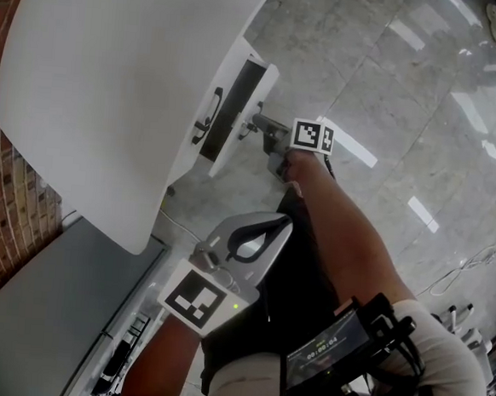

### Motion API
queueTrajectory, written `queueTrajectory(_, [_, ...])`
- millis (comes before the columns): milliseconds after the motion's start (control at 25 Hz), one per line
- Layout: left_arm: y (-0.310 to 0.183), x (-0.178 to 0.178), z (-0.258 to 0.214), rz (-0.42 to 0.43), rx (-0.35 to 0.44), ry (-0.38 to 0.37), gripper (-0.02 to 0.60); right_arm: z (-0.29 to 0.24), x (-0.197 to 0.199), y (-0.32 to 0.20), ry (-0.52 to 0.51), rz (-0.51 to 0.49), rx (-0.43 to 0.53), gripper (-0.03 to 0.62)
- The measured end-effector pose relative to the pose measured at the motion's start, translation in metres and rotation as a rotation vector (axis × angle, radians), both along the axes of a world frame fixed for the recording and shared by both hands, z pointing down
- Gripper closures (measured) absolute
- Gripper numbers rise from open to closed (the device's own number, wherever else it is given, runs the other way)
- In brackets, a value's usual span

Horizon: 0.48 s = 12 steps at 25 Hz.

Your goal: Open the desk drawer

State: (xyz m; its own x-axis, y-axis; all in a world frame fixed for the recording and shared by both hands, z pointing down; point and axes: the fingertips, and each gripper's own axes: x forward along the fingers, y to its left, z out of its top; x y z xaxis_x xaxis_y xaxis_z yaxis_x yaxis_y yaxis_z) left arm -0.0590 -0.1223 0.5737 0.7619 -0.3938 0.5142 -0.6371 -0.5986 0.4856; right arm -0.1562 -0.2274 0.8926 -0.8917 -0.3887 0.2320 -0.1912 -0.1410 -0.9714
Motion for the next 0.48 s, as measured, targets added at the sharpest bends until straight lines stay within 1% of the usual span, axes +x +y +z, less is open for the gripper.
queueTrajectory(240, [0.003,0.0,-0.008,0.008,0.004,0.014,0.575,0.001,0.025,0.015,0.027,0.009,-0.018,0.577])
queueTrajectory(480, [0.004,0.002,-0.012,0.018,0.001,0.032,0.575,0.002,0.04,0.022,0.049,0.014,-0.028,0.579])
